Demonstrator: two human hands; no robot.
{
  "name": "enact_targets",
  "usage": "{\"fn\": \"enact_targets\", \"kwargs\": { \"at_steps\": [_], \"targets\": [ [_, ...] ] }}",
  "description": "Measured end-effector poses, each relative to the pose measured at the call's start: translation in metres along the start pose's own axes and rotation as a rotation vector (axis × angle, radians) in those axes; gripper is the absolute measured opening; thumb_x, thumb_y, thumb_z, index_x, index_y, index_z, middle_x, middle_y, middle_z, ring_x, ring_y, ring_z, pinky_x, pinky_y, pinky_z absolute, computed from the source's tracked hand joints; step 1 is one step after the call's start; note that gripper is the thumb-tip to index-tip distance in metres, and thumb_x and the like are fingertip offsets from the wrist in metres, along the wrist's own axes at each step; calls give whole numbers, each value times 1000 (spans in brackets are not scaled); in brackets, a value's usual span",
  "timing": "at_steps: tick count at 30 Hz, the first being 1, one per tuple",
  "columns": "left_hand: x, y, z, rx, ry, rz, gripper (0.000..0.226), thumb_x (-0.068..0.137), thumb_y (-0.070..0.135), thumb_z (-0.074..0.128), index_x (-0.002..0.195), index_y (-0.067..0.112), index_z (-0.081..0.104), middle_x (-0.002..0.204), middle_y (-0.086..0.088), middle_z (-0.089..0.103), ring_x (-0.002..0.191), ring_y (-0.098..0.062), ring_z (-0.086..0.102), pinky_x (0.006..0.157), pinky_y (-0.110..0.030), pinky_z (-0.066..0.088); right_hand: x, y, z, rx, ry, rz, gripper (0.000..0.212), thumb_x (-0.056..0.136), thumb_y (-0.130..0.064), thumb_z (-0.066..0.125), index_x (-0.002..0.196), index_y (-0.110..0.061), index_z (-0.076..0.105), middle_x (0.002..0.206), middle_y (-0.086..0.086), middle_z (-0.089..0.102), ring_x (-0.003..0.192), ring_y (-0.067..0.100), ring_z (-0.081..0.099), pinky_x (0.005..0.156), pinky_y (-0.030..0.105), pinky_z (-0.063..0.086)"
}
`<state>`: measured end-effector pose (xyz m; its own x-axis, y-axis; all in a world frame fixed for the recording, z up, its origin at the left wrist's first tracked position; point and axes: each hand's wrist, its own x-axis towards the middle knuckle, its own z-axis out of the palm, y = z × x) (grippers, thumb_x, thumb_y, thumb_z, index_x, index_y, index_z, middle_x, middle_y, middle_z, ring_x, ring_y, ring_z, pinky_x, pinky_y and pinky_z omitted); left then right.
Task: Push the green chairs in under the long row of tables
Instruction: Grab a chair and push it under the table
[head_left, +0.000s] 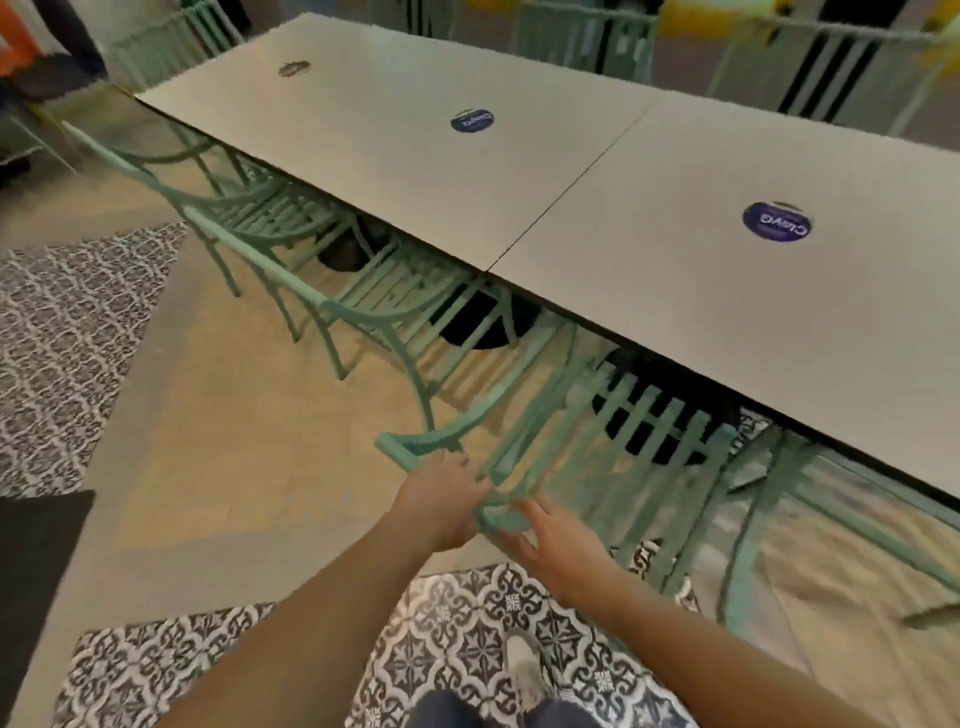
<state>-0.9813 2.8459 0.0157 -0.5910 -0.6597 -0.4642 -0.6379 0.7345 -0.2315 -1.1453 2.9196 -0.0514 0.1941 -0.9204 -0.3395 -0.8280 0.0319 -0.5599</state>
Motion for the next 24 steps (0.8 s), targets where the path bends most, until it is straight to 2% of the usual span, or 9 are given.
{"fn": "enact_targets", "kwargs": {
  "at_steps": [3,6,8,10,13,17,19,22,24],
  "targets": [
    [29,-11,3,25,-124,170,47,85,48,58,123,22,56,121,-6,59,110,-29,57,91,-43,48,-1,-2,-2,-14,-13,94,53,97,-58,32,141,-30,37,143,-6,43,125,16,46,101,36,42],
    [52,-17,14,61,-243,302,41,84,43,62,118,21,60,111,-5,64,100,-29,62,85,-43,54,-10,-8,1,23,-19,235,50,96,-56,35,137,-29,43,136,-5,49,115,19,53,97,39,46],
    [60,-24,27,88,-236,380,37,86,38,58,119,21,58,109,-6,64,99,-30,63,83,-44,55,-23,-17,10,-2,11,337,47,92,-61,40,126,-29,50,120,-6,57,101,18,57,88,38,51],
    [65,-32,36,86,-166,457,42,88,34,53,128,24,51,111,-6,62,97,-28,62,76,-37,52,-37,-23,19,-72,80,455,41,90,-62,45,113,-30,54,108,-7,61,93,15,57,83,34,50],
    [62,-46,34,1,-139,524,44,92,42,51,132,24,47,117,-6,60,102,-25,60,76,-34,45,-54,-26,28,-103,140,584,44,92,-62,42,122,-32,52,116,-9,60,106,14,55,95,35,44],
    [54,-83,56,-162,-73,490,45,90,65,44,113,27,51,112,1,58,100,-19,56,74,-34,41,-85,-23,42,-121,242,719,58,90,-68,26,132,-33,47,128,-10,56,120,12,48,106,36,33],
    [51,-95,64,-122,24,463,58,84,77,27,110,30,49,110,6,57,100,-16,55,71,-31,35,-100,-23,45,-152,298,759,69,86,-73,11,133,-35,46,127,-14,54,119,9,46,106,31,30],
    [43,-97,66,-106,147,456,68,77,77,14,113,31,50,112,11,57,102,-12,56,74,-30,35,-107,-25,41,-167,340,748,104,65,-81,-24,132,-39,43,122,-20,52,113,3,45,101,26,31],
    [41,-98,68,-145,178,464,73,75,79,9,114,33,50,112,12,58,101,-11,56,78,-29,39,-103,-24,42,-155,373,750,109,61,-82,-28,130,-39,45,121,-21,52,112,3,45,100,26,31]
  ]
}}
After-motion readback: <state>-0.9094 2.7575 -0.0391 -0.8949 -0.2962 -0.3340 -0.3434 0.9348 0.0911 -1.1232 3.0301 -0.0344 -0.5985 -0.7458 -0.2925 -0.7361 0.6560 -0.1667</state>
